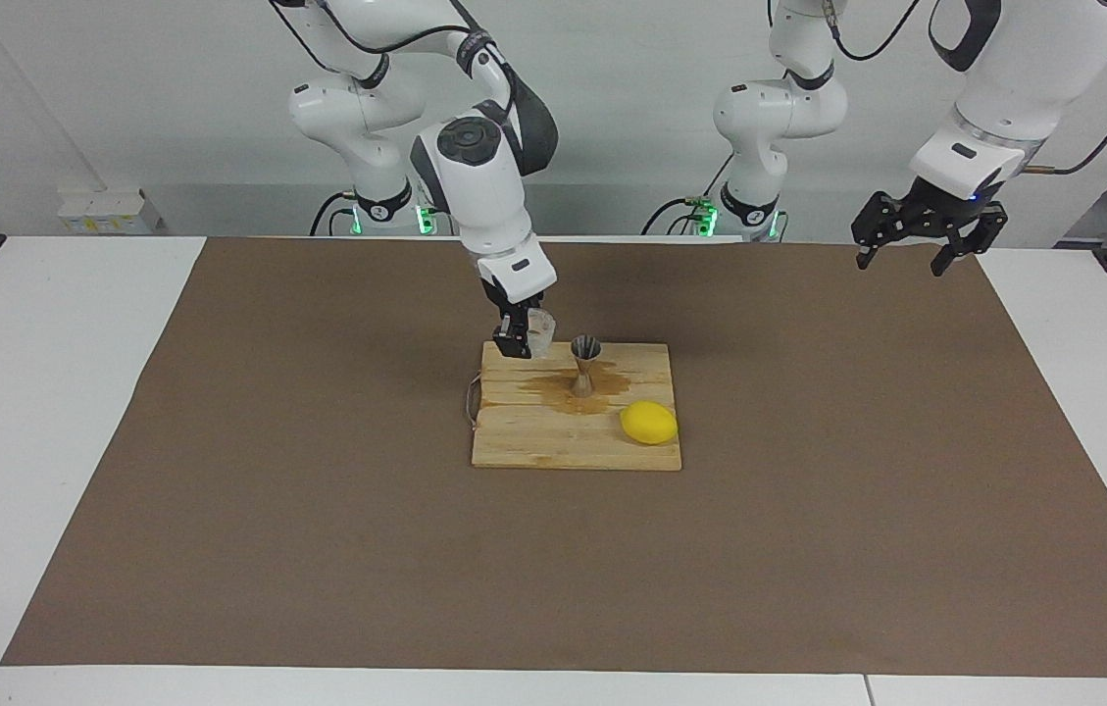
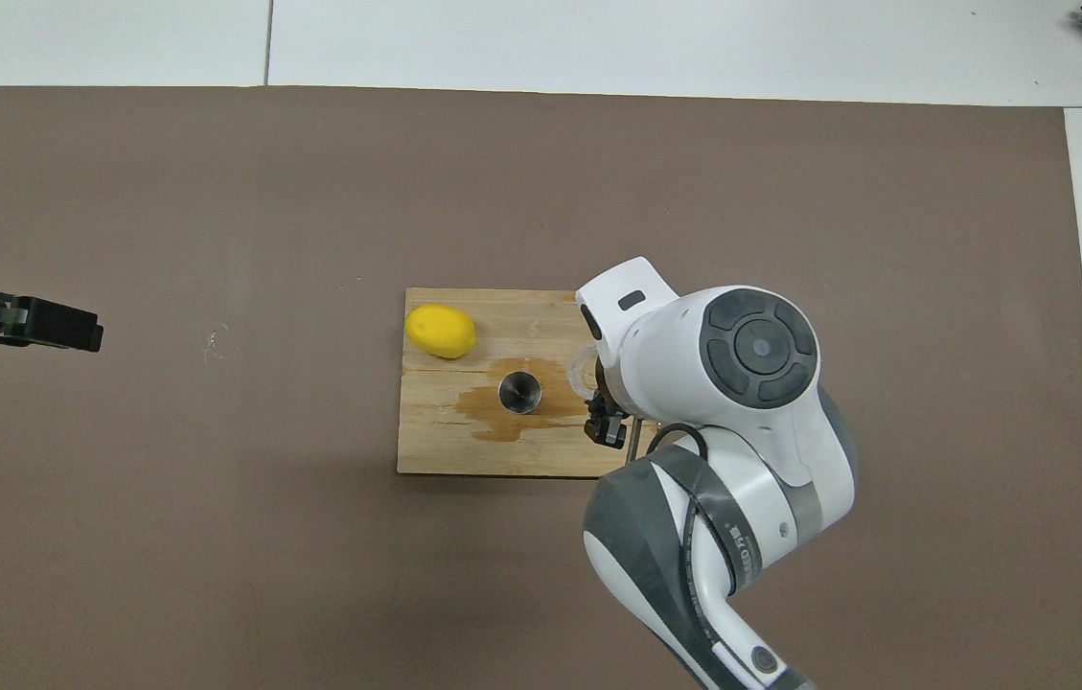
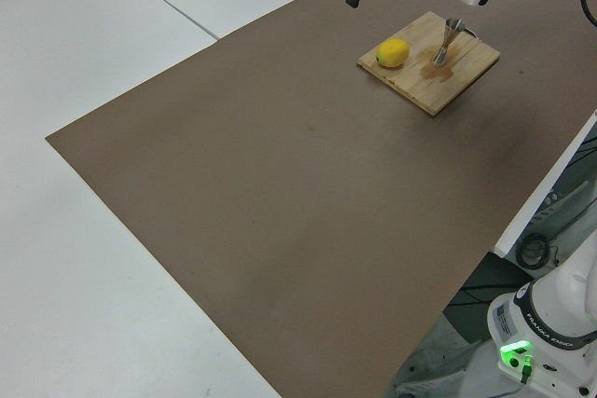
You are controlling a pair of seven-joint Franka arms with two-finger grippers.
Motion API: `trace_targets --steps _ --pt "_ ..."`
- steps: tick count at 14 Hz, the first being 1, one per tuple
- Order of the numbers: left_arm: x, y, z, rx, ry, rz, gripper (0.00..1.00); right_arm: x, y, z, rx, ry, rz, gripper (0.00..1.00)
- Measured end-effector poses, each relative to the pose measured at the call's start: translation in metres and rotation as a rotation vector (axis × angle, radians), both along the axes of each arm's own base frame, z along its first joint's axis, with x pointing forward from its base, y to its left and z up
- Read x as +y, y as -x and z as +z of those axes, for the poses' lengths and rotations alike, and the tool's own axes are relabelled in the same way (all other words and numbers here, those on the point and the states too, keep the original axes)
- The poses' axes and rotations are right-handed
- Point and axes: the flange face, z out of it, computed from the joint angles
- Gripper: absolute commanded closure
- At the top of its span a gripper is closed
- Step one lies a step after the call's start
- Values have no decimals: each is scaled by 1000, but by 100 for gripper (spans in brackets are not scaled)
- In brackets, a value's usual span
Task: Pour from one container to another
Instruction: 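Tilt the white cup over the metal cup with the right gripper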
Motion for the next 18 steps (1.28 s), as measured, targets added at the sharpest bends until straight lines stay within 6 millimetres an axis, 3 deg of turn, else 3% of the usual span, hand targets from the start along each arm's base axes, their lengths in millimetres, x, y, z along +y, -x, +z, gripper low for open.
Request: trace_targets --steps 4,12,18 --pt "0 0 0 0 0 0 0 20 -3 0 -3 39 10 57" --pt "0 0 0 0 0 0 0 23 -17 -3 -26 75 12 57" --pt "0 0 0 0 0 0 0 39 -23 -16 -32 140 28 57"
